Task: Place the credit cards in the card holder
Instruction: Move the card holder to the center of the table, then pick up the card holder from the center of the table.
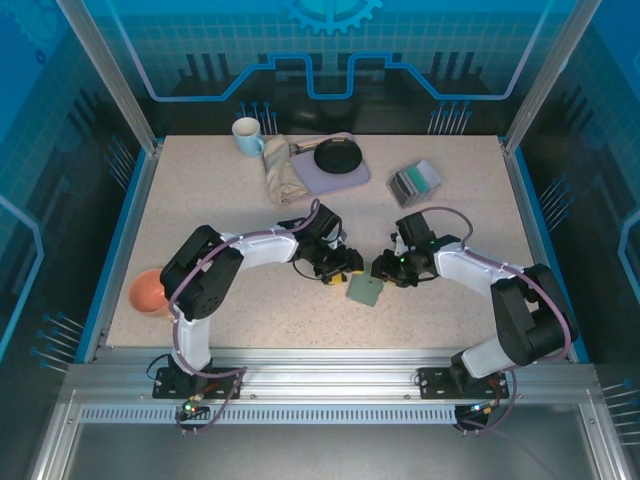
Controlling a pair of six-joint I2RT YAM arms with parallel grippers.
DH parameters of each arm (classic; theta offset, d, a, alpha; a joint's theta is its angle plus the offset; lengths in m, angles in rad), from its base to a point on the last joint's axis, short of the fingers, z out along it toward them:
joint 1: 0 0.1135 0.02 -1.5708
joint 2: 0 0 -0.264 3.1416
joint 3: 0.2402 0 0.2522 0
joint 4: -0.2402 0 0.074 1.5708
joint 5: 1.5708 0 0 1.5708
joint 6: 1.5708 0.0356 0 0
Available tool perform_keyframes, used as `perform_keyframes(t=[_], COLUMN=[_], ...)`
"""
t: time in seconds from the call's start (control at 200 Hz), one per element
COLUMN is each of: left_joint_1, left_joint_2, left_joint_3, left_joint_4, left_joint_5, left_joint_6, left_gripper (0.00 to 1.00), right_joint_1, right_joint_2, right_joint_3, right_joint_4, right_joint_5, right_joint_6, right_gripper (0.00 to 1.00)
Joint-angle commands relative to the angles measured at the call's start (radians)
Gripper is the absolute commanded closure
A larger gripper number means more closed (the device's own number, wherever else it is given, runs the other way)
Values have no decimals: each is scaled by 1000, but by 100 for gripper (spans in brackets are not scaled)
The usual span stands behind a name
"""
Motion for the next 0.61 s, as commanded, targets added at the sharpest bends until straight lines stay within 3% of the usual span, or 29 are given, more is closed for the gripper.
perform_keyframes(t=[0.0,0.4,0.6], left_joint_1=[-7,-8,-8], left_joint_2=[30,57,29], left_joint_3=[25,5,-19], left_joint_4=[-24,13,48], left_joint_5=[49,91,109], left_joint_6=[26,22,23], left_gripper=[43,43,52], right_joint_1=[16,20,21], right_joint_2=[-10,58,66], right_joint_3=[-30,-32,-27], right_joint_4=[-21,13,4], right_joint_5=[8,-8,12], right_joint_6=[-8,13,13], right_gripper=[65,71,71])
